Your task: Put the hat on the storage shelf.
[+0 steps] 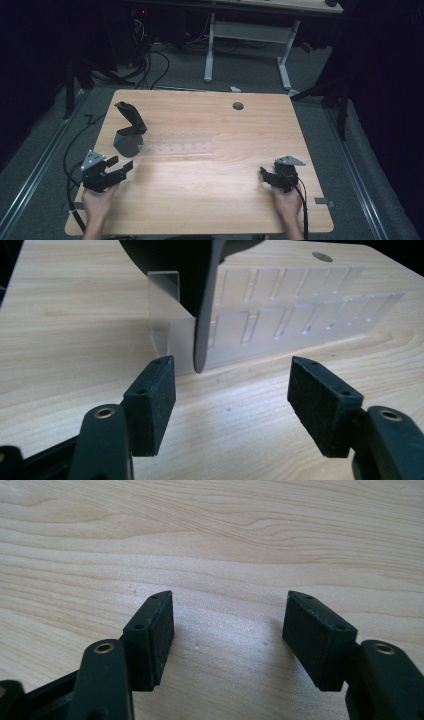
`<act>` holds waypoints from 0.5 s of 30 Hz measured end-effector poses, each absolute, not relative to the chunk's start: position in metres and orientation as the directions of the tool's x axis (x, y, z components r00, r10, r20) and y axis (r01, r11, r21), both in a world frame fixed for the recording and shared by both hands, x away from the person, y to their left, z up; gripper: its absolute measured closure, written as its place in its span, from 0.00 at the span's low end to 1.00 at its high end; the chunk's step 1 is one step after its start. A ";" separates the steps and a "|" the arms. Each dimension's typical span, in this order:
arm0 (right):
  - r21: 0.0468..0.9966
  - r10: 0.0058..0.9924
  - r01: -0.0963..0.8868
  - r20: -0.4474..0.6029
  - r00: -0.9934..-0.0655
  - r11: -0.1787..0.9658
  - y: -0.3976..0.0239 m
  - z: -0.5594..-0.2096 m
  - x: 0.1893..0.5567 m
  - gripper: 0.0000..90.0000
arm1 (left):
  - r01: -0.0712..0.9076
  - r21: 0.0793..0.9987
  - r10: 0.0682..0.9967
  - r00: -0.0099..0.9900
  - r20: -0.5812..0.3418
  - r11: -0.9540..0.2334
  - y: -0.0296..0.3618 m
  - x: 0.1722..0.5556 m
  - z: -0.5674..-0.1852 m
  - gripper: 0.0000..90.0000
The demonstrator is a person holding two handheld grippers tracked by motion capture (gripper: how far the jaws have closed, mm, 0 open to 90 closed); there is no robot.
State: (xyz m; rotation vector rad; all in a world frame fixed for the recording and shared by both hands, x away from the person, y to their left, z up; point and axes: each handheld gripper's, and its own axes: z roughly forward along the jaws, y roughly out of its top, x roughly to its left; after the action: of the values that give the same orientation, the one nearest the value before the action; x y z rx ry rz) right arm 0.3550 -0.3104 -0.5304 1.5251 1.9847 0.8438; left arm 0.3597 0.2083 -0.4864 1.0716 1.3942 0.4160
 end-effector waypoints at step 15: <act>0.727 0.968 0.661 -0.014 -0.252 0.183 -0.310 -0.530 0.355 0.42 | 0.401 0.792 0.772 0.260 -0.580 0.461 0.179 0.344 -0.500 0.40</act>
State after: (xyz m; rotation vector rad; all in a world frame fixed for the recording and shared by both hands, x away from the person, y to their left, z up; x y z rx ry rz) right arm 0.3550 -0.3104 -0.5304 1.5252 1.9849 0.8436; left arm 0.3442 0.1794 -0.4998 1.1438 1.3559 0.3447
